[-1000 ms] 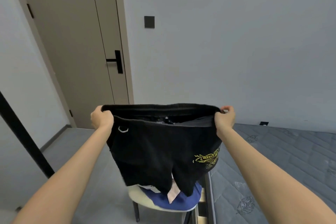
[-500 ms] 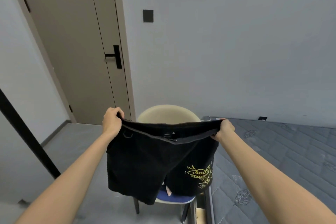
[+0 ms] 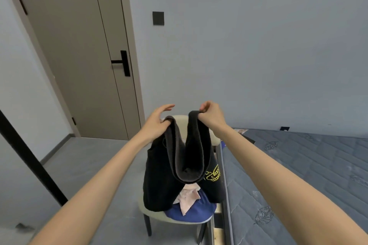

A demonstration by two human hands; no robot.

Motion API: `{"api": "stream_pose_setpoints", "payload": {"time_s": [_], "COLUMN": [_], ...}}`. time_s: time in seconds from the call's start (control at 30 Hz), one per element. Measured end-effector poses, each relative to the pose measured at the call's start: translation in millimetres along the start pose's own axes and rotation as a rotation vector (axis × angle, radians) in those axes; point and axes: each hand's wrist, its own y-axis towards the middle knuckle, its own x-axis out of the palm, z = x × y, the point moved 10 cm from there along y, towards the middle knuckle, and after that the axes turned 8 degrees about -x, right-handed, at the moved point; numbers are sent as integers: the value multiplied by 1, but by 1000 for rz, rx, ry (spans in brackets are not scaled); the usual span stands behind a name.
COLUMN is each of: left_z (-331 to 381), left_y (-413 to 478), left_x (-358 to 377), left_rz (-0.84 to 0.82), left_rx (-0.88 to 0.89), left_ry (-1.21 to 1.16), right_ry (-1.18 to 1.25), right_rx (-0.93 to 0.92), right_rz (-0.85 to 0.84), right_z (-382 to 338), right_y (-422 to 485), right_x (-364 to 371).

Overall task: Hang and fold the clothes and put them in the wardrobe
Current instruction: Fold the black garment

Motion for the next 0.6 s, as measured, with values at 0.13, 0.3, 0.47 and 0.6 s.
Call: {"api": "stream_pose_setpoints", "payload": {"time_s": [0.13,0.3,0.47,0.6], "left_z": [14,14,-15,-31], "left_y": [1,2,5,7], "left_x": [29,30,17,5], "left_rz": [-125,-101,-2,82], "left_rx": [-59,-141,-291,-381], "left_ry": [21,-100,-225,-329], "right_ry": [-118,100,345,13], "right_rx": [-44,69,142,-88], "right_rz": [-28,-110,-412,-551], "right_z": [-22,-19,-17,-11], "right_y": [-3,-9,-31,-48], "right_x": [8,17,41,46]}}
